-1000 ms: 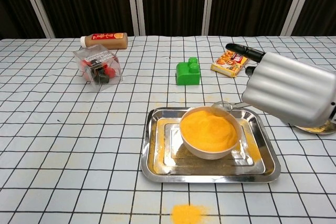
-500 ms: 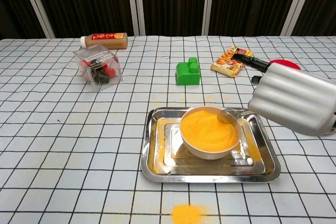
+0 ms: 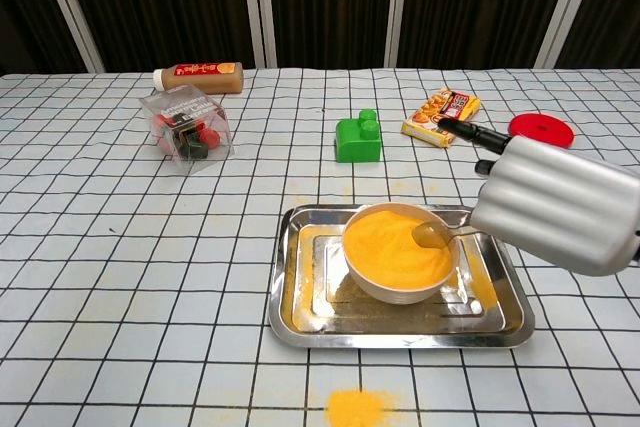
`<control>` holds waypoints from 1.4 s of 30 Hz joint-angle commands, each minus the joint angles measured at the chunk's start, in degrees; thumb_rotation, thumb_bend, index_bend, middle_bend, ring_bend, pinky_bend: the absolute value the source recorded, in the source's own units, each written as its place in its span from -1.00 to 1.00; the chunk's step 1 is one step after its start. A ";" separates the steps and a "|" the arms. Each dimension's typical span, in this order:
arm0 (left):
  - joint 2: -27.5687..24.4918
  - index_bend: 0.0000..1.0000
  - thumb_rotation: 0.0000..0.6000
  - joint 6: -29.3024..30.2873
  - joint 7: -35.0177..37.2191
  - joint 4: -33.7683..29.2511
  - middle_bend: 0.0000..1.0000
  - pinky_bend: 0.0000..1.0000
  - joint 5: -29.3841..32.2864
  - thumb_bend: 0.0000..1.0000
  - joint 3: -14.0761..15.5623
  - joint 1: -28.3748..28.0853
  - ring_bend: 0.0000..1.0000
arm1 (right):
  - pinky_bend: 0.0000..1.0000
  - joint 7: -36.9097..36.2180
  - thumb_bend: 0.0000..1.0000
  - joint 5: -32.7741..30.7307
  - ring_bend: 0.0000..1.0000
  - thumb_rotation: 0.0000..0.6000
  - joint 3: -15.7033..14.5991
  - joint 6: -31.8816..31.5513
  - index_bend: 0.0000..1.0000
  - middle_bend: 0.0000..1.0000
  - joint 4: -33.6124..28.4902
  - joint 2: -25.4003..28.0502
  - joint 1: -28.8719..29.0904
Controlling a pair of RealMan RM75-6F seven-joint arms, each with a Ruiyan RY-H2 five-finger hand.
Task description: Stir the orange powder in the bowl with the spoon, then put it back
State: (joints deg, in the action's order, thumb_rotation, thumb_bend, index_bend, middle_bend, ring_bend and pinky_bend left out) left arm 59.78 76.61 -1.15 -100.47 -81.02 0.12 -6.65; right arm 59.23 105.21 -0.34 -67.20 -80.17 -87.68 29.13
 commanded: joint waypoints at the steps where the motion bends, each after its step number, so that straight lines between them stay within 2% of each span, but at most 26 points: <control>1: 0.00 -1.00 1.00 0.03 -0.03 -0.01 -1.00 -1.00 0.03 -1.00 -0.01 0.01 -1.00 | -0.95 -0.33 0.88 0.48 0.12 1.00 -0.43 0.12 0.90 0.66 -0.59 -0.11 0.03; 23: -0.11 -1.00 1.00 0.04 0.33 -0.31 -1.00 -1.00 0.34 -1.00 -0.15 0.05 -1.00 | -0.95 0.67 0.88 1.75 0.12 1.00 0.47 -0.34 0.90 0.66 -5.73 1.49 0.05; 32: -0.06 -1.00 1.00 0.12 0.40 -0.31 -1.00 -1.00 0.45 -1.00 -0.22 0.08 -1.00 | -0.95 -1.21 0.88 1.16 0.12 1.00 -0.65 -0.02 0.90 0.66 -4.28 0.45 -0.87; 42: -0.10 -1.00 1.00 0.28 0.52 -0.39 -1.00 -1.00 0.59 -1.00 -0.34 0.14 -1.00 | -0.95 -0.70 0.88 0.96 0.12 1.00 -0.21 0.59 0.90 0.66 -2.00 -0.41 -0.75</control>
State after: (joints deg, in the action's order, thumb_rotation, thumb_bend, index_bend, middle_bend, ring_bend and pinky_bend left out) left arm 59.69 76.89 -0.64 -100.86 -80.42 -0.22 -6.51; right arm 58.33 106.29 -0.69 -66.72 -82.44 -87.96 28.36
